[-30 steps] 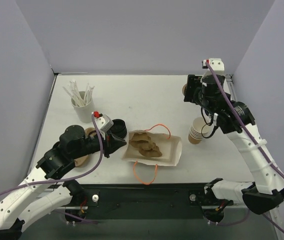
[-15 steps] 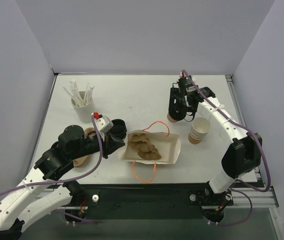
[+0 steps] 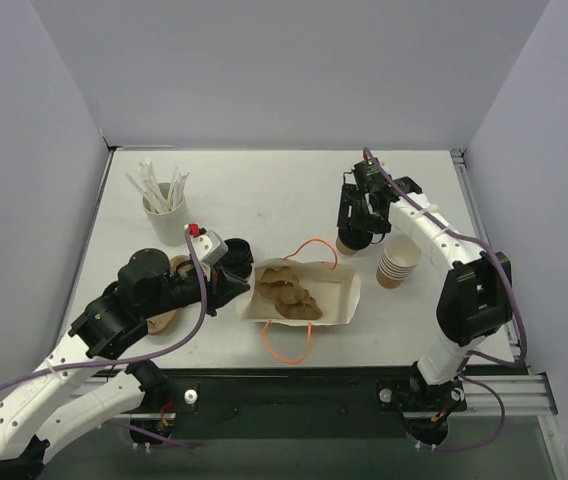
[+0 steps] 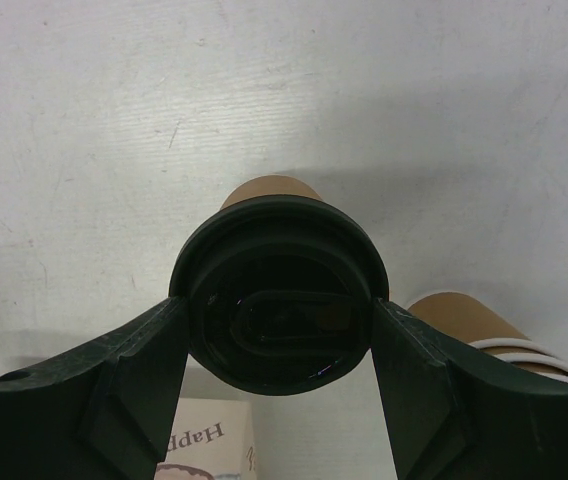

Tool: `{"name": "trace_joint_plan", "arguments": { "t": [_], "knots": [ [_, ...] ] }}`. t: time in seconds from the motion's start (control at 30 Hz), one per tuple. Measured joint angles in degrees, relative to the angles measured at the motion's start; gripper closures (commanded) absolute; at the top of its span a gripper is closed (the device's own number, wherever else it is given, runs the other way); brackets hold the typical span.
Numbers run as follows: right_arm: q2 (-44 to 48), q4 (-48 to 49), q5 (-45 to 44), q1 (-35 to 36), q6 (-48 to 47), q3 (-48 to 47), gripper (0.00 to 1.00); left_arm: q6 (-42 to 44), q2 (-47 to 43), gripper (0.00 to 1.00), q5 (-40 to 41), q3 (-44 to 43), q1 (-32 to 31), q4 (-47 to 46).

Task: Pack the takeout coffee

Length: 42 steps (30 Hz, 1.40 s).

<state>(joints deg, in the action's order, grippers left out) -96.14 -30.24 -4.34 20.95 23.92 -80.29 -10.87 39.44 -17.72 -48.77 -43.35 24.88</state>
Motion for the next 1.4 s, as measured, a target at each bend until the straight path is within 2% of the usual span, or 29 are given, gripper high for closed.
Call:
{"name": "trace_joint_plan", "arguments": {
  "t": [0.17, 0.23, 0.43, 0.7, 0.9, 0.97, 1.17, 1.3, 1.4],
  "knots": [
    [-2.91, -0.20, 0.37, -0.70, 0.50, 0.07, 0.34, 0.28, 0.31, 1.00, 0.35, -0.33, 0.00, 0.44],
    [-3.26, 0.00, 0.35, -0.74, 0.46, 0.04, 0.25, 0.55, 0.63, 1.00, 0.55, -0.81, 0.00, 0.81],
    [-3.08, -1.03, 0.31, -0.76, -0.17, -0.15, 0.17, 0.81, 0.50, 1.00, 0.98, -1.03, 0.00, 1.44],
    [1.05, -4.04, -0.24, -0.76, -2.95, -4.04, 0.20, 0.81, 0.11, 1.00, 1.27, -1.03, 0.00, 1.62],
    [12.85, -4.92, 0.90, 0.33, -6.38, -5.46, 0.26, 0.57, 0.50, 1.00, 1.36, -1.03, 0.00, 1.51],
    [18.88, -4.63, 0.81, 4.24, -9.22, -5.51, 0.28, 0.39, 0.72, 1.00, 1.40, -1.03, 0.00, 1.42],
    [35.08, -0.24, 1.66, 29.09, -18.05, -6.03, 0.38, -0.98, -0.15, 1.00, 1.97, -0.74, 0.00, 0.68],
    [38.56, 0.20, -0.72, 40.76, -21.03, -7.06, 0.39, -1.46, 0.04, 1.00, 2.23, -0.74, 0.00, 0.55],
    [37.75, 0.39, -2.47, 46.82, -23.12, -7.06, 0.41, -1.49, 0.39, 1.00, 2.34, -0.74, 0.00, 0.55]
  ]
}}
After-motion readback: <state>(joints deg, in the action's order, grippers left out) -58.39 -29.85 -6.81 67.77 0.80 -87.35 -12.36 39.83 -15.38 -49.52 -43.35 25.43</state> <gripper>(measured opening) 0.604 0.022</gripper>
